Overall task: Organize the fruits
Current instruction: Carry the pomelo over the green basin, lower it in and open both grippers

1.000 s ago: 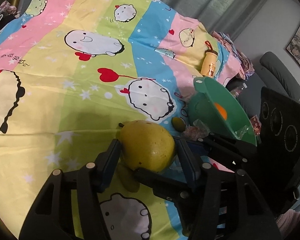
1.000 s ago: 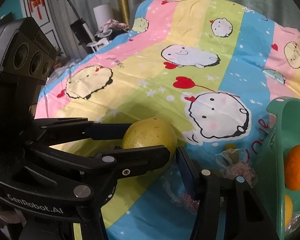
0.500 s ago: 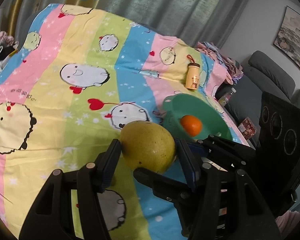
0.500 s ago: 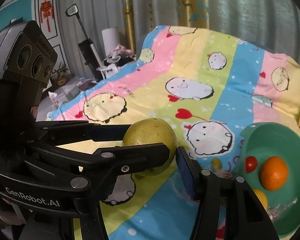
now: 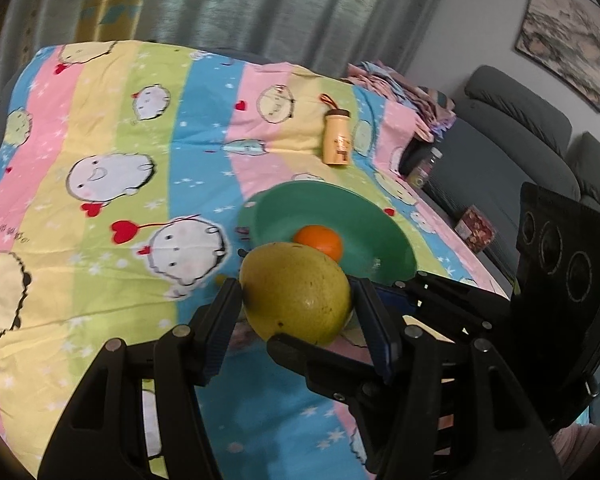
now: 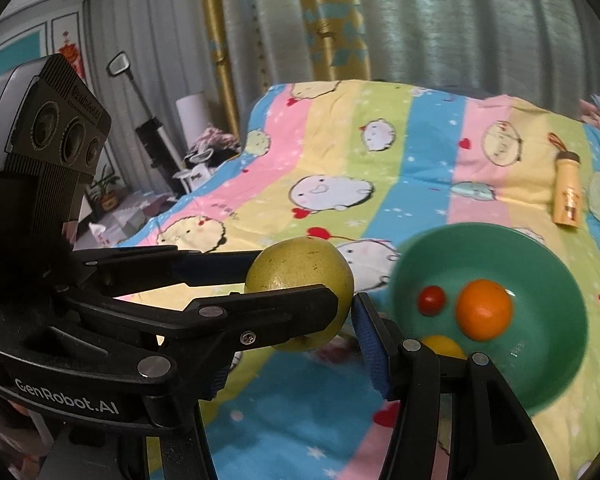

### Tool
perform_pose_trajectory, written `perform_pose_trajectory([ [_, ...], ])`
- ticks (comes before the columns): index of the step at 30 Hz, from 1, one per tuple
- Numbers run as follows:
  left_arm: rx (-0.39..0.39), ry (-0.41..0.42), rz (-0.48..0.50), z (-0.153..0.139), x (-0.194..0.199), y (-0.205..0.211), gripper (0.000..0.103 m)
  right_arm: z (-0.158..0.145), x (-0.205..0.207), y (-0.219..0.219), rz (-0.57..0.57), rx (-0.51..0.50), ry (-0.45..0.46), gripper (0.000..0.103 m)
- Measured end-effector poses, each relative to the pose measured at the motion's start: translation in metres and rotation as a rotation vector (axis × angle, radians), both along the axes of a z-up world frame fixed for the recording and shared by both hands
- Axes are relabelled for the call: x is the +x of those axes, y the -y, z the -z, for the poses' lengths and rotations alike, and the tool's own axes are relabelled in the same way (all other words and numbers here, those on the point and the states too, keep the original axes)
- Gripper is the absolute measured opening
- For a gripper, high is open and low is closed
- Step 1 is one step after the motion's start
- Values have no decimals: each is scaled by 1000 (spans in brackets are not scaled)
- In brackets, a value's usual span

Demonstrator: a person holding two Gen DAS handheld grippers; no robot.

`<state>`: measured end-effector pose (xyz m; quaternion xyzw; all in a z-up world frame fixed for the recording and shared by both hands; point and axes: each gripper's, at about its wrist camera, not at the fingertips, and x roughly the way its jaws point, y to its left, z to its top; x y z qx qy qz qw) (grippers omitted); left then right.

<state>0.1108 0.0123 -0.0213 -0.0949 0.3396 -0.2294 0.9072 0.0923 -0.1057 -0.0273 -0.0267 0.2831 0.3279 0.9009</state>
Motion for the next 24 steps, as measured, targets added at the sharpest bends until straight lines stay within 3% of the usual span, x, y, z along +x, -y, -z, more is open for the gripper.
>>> perform_pose_trajectory([
  [14,9,-23,116,-9,31,59,58,-2,12,59,122,54,-13,57],
  [19,-25,-41,158,-18,57,73,58,-14,31,82,153,75,-20,57],
  [24,-100,-134,169,-3,84,82,58,-10,56,99,171,82,-87,57],
])
